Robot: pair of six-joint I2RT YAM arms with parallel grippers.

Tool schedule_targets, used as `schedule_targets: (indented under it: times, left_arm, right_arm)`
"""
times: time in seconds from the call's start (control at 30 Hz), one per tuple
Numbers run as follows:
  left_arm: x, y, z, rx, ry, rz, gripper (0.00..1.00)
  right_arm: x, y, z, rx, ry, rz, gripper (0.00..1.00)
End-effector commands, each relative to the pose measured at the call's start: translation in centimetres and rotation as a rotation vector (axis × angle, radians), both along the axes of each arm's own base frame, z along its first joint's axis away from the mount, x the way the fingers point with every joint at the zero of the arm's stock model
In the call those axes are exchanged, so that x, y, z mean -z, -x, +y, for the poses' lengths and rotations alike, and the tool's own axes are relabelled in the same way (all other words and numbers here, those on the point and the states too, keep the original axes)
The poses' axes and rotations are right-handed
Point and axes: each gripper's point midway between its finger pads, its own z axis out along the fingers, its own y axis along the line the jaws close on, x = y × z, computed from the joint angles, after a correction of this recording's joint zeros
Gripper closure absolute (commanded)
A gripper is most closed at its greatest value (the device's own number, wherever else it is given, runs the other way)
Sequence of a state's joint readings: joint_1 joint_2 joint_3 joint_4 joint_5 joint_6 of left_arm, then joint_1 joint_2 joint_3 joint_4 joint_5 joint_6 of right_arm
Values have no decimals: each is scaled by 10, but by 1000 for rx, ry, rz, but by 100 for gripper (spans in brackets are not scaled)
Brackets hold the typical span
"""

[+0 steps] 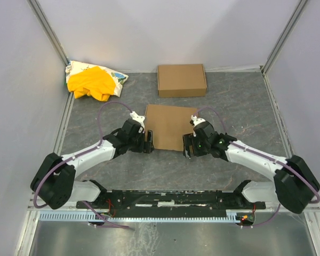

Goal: Fold the paper box

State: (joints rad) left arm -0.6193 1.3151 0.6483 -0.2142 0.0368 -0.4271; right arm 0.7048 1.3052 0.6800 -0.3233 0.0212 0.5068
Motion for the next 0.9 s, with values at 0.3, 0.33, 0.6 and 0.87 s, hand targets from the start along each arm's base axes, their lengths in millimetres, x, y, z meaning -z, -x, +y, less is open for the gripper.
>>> schedule_targets:
  times: [0.3,0.33,0.6,0.87]
  left_arm:
    - [-105,-9,-17,1,218,-211,20]
    - [-109,-7,-21,3,265,-228,23]
    - [-90,6,-37,34,427,-225,58]
    - [-64,8,-31,1,404,-203,59]
  right_arm:
    - [-106,-14,3,41,-164,-217,79]
    - [-115,-24,3,64,-145,-241,91]
    - [-115,-104,46,27,-18,-233,99]
    - [-113,-150,66,33,-37,-199,99]
